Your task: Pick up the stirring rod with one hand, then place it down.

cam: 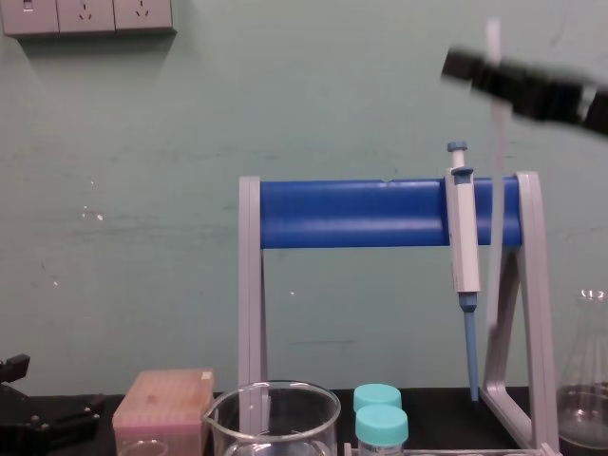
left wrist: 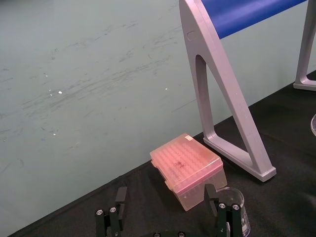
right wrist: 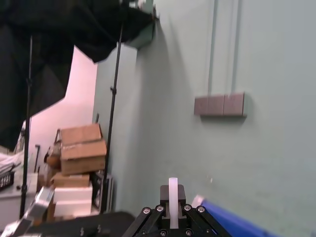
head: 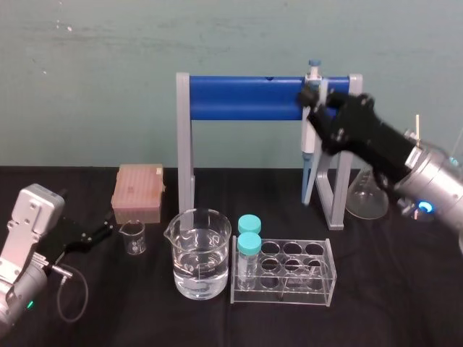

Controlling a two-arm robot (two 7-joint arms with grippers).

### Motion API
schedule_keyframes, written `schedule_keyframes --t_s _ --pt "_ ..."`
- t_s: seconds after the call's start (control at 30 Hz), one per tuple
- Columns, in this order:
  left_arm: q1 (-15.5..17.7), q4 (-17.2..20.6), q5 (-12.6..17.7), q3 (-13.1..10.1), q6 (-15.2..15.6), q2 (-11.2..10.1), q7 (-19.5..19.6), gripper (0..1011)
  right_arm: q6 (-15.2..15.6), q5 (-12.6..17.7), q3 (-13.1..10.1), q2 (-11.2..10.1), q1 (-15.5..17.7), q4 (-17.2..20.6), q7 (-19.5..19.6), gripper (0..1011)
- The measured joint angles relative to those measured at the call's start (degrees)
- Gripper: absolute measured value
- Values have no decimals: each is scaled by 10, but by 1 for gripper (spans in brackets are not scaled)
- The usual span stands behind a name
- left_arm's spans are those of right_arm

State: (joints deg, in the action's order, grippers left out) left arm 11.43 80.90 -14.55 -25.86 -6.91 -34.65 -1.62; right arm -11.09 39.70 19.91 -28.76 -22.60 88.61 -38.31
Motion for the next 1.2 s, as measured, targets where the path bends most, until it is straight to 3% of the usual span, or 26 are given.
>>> schedule_keyframes --t_s 0.27,1.2 --pt "0 0 0 0 0 0 0 1000 5 8 -16 -8 -6 23 8 64" --pt "0 0 0 0 0 0 0 1000 16 8 -13 -11 -6 17 12 64"
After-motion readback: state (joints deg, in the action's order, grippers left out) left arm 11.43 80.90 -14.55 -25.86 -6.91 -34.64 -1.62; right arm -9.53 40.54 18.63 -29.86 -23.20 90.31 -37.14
